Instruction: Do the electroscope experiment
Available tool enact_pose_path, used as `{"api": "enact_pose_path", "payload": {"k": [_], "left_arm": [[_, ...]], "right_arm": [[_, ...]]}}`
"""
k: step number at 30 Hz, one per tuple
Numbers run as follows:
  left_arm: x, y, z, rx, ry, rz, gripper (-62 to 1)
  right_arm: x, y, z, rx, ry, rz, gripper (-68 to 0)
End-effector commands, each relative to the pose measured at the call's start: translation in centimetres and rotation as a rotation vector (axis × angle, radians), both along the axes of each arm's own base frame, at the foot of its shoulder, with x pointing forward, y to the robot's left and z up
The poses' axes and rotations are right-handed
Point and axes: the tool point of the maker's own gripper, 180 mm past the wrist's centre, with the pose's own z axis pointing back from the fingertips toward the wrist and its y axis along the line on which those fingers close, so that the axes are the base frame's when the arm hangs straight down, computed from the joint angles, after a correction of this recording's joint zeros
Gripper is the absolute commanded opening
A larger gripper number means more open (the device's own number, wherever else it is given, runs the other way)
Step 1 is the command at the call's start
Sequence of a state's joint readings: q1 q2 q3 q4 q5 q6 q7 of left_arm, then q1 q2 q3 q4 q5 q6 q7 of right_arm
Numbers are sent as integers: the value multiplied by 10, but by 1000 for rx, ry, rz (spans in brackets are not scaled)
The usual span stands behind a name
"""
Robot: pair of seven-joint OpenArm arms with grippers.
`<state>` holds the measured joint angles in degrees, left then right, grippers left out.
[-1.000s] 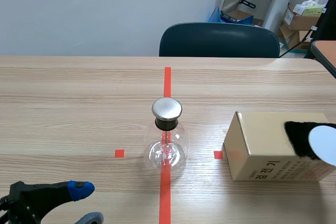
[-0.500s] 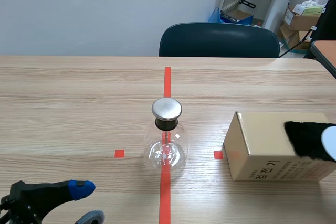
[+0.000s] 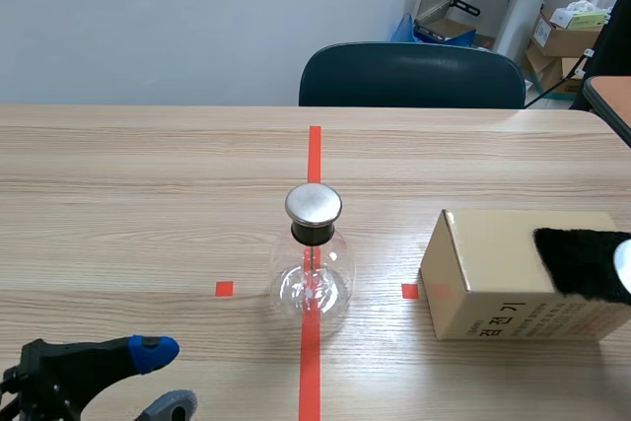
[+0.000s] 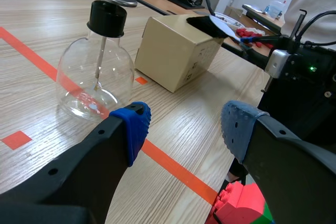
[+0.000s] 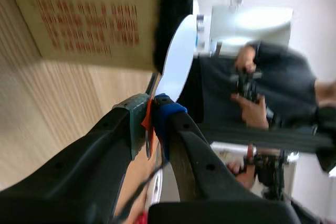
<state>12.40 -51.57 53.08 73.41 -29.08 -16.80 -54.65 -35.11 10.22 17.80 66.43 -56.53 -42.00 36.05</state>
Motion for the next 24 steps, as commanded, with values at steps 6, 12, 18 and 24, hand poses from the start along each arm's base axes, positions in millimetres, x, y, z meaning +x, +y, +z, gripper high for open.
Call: {"api": "enact_pose_path", "payload": {"k": [6,12,18,24], "left_arm": [[2,-3,8,-35,-11,2,-281],[-6,-8,7,-9,-38,-51,-281],[-7,-9,6,16,-65,-57,-282],[-7,-9,6,17,-66,-56,-281]], "right_arm": [[-7,51,3,23,4,315,-658],[1,10,3,-12,-1,78,-658],[-2,30,2,3,6,193,-658],[-3,37,2,10,6,231,-658]]}}
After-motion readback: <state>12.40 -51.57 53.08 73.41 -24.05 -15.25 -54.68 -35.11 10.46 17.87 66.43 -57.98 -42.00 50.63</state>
